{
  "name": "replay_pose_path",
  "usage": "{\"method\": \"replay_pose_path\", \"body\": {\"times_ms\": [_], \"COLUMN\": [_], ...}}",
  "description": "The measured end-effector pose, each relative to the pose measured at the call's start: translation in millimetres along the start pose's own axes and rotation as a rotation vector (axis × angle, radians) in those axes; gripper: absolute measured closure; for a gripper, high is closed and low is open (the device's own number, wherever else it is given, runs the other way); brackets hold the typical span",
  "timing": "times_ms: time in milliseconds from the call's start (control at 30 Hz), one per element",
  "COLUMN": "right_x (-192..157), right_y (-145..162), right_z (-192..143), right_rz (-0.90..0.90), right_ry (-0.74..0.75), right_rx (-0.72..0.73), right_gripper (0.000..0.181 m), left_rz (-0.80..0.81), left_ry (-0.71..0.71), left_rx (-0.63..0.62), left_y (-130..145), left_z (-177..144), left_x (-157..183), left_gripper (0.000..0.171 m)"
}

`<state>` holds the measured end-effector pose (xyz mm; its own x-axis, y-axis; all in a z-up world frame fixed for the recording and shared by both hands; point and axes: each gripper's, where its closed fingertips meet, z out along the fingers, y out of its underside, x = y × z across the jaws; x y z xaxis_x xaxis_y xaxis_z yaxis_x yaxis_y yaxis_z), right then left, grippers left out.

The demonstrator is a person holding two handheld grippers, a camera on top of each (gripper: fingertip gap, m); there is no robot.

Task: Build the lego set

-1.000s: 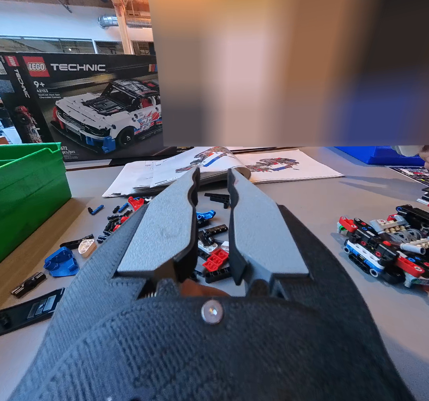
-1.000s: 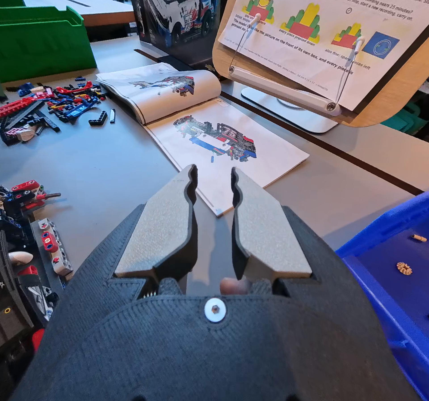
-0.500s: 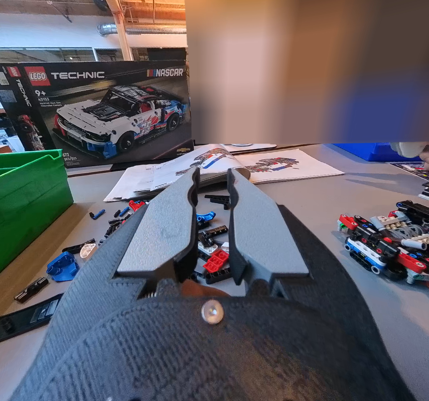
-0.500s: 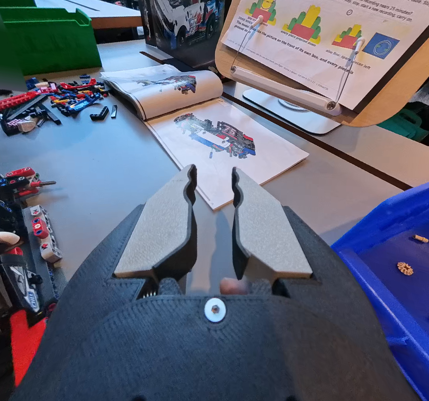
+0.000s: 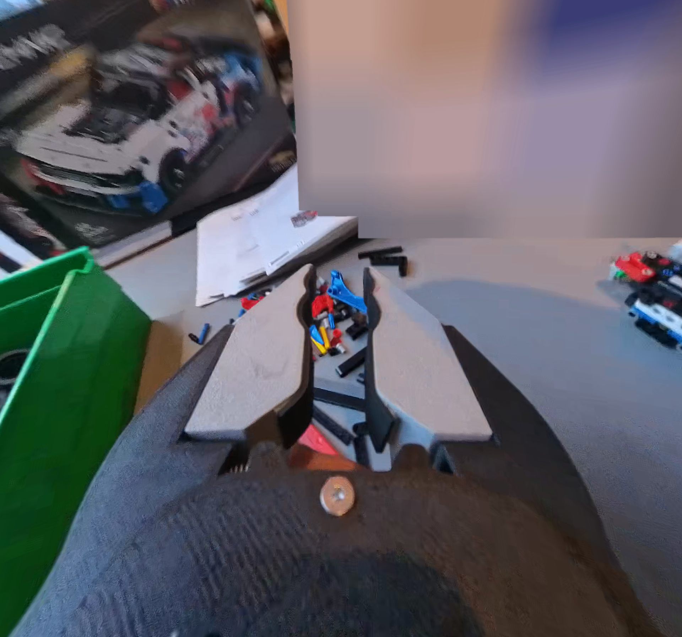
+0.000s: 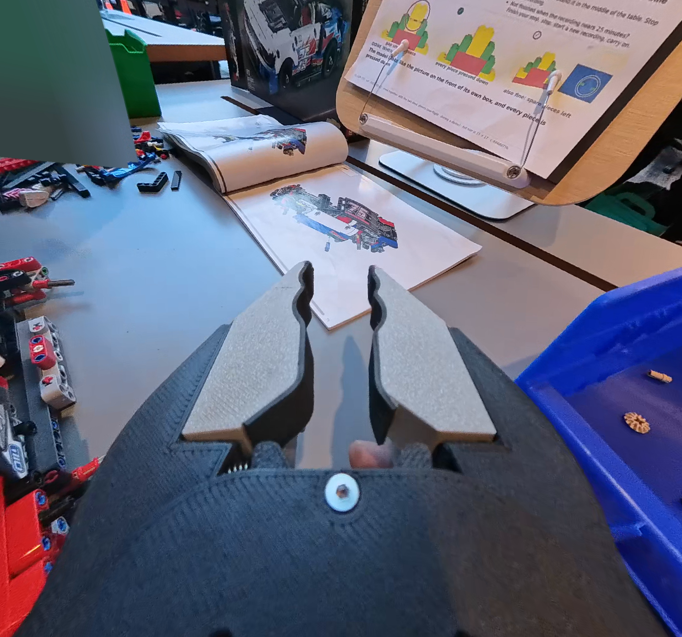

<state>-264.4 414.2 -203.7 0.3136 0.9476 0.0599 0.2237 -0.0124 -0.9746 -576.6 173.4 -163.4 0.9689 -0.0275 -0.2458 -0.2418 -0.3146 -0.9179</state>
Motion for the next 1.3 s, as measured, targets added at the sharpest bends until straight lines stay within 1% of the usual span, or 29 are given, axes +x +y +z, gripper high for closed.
{"method": "replay_pose_path", "body": {"times_ms": [33,100,133,167,200,267,367,433,467,500,533,667,833,867,900,967,1100,1300], "right_x": [-0.9,-2.4,-2.8,-2.8,-2.4,-0.6,1.5,1.5,1.3,1.1,0.7,-0.9,-0.7,-0.6,-0.4,-0.3,-0.4,-0.5], "right_y": [-0.5,-0.6,-0.8,-1.5,-2.1,-3.3,-4.2,-4.0,-3.6,-3.4,-3.4,-3.8,-4.4,-4.5,-4.6,-5.0,-5.5,-5.9], "right_z": [-0.2,-0.4,-0.9,-1.6,-2.4,-3.8,-4.8,-4.7,-4.4,-4.2,-4.2,-4.8,-5.5,-5.6,-5.8,-6.2,-6.9,-7.3], "right_rz": [-0.01,-0.022,-0.025,-0.025,-0.02,0.0,0.026,0.029,0.028,0.024,0.02,0.008,0.016,0.019,0.021,0.024,0.028,0.032], "right_ry": [0.003,0.007,0.008,0.008,0.007,0.004,-0.001,-0.005,-0.005,-0.005,-0.004,-0.005,-0.009,-0.01,-0.011,-0.013,-0.015,-0.019], "right_rx": [0.003,0.004,0.008,0.014,0.02,0.033,0.044,0.043,0.041,0.039,0.038,0.041,0.047,0.048,0.049,0.052,0.057,0.06], "right_gripper": [0.154,0.154,0.154,0.154,0.154,0.154,0.154,0.155,0.155,0.155,0.155,0.155,0.156,0.156,0.156,0.156,0.156,0.157], "left_rz": [-0.003,0.01,0.044,0.08,0.092,0.045,0.005,-0.068,-0.114,-0.147,-0.165,-0.204,-0.19,-0.178,-0.164,-0.156,-0.152,-0.134], "left_ry": [0.051,0.106,0.099,0.053,0.057,0.113,0.179,0.213,0.23,0.228,0.215,0.212,0.211,0.2,0.179,0.169,0.176,0.171], "left_rx": [-0.062,-0.241,-0.337,-0.406,-0.45,-0.509,-0.553,-0.575,-0.585,-0.607,-0.627,-0.654,-0.69,-0.704,-0.701,-0.722,-0.721,-0.728], "left_y": [6.3,31.3,47.0,59.2,68.0,78.5,85.9,89.8,91.5,95.0,98.5,101.2,105.8,108.9,109.0,110.1,109.4,110.6], "left_z": [9.4,29.8,37.7,43.3,46.7,50.0,49.5,50.1,51.1,52.0,53.2,56.3,56.0,56.2,57.4,56.9,56.6,52.0], "left_x": [-6.1,-21.4,-34.1,-51.9,-61.0,-65.3,-60.3,-52.2,-46.6,-43.9,-42.9,-32.2,-22.5,-23.1,-26.0,-27.1,-24.7,-20.0], "left_gripper": [0.151,0.151,0.151,0.151,0.154,0.16,0.164,0.163,0.166,0.169,0.168,0.162,0.161,0.162,0.168,0.166,0.163,0.167]}}
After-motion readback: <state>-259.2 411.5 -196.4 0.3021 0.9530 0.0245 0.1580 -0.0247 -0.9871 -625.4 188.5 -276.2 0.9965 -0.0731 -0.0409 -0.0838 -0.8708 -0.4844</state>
